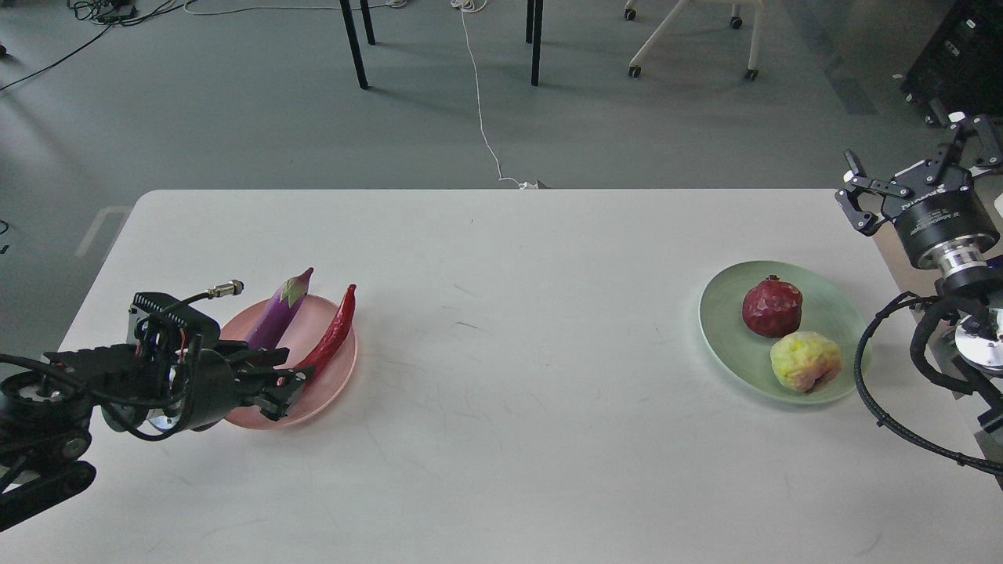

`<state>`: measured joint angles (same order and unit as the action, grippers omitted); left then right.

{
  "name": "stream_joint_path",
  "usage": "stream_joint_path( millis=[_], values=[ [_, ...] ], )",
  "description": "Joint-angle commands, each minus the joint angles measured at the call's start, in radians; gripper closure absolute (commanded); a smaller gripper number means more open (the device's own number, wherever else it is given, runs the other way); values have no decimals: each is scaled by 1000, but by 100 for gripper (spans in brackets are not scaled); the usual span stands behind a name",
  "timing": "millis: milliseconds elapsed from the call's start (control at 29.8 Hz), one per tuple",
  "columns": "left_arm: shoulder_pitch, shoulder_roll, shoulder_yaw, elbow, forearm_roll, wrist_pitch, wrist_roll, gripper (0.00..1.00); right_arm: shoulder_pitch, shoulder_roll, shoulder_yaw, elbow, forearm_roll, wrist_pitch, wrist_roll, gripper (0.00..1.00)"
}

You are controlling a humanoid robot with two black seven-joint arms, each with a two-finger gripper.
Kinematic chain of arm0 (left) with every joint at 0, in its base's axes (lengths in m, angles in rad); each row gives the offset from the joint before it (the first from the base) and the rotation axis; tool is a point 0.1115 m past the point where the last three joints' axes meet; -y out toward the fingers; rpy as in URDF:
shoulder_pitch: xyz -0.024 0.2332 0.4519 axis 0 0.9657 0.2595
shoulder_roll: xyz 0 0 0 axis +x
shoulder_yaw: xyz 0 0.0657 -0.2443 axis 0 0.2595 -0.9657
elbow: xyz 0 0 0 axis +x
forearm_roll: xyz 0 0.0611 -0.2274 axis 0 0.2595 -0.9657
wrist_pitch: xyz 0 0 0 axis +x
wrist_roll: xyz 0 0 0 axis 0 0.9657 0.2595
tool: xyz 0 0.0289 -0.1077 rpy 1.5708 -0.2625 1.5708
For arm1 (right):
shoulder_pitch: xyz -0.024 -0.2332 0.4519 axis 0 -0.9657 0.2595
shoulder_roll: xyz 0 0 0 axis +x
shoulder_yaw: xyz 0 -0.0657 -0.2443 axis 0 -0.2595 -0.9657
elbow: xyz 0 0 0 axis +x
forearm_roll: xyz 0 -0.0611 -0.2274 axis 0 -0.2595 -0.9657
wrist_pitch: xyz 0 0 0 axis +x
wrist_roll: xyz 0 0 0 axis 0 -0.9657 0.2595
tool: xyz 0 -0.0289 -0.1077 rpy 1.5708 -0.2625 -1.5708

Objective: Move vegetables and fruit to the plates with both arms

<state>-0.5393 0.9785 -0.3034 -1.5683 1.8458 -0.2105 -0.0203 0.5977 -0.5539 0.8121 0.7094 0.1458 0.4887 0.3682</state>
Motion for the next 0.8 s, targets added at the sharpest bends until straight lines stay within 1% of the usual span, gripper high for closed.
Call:
stream_joint_path(
  millis=[0,67,134,201,302,369,436,536,670,737,771],
  values=[
    [-2,17,-3,-6,0,5,-4,12,-3,-1,-1,-1,0,0,0,1],
    [-4,49,-25,-9,-13,14,-6,9,-3,-3,-1,-1,0,0,0,1],
    [-8,65,-78,-9,-77,29,-9,7,-3,-11,-1,-1,0,0,0,1],
    [-21,60,-150,-6,-196,25,-9,3,-3,-12,-1,-1,0,0,-2,1],
    [-53,43,-271,40,-455,23,-9,2,8,0,1,-7,0,0,-2,1],
    [-67,-13,-316,79,-603,23,-9,2,13,2,8,-5,0,0,-2,1],
    [-115,-85,-351,117,-727,25,-10,2,13,3,28,-4,0,0,-2,1],
    [-166,-197,-413,220,-911,25,-13,2,14,5,54,-5,0,0,-2,1],
    [-171,-332,-529,361,-1127,23,-12,2,25,3,53,-8,0,0,-3,1],
    [-171,-386,-575,421,-1195,20,-13,2,56,2,39,-10,-2,-1,-12,1],
    [-171,-409,-594,444,-1226,20,-13,2,72,3,33,-11,-2,-21,-12,1]
  ],
)
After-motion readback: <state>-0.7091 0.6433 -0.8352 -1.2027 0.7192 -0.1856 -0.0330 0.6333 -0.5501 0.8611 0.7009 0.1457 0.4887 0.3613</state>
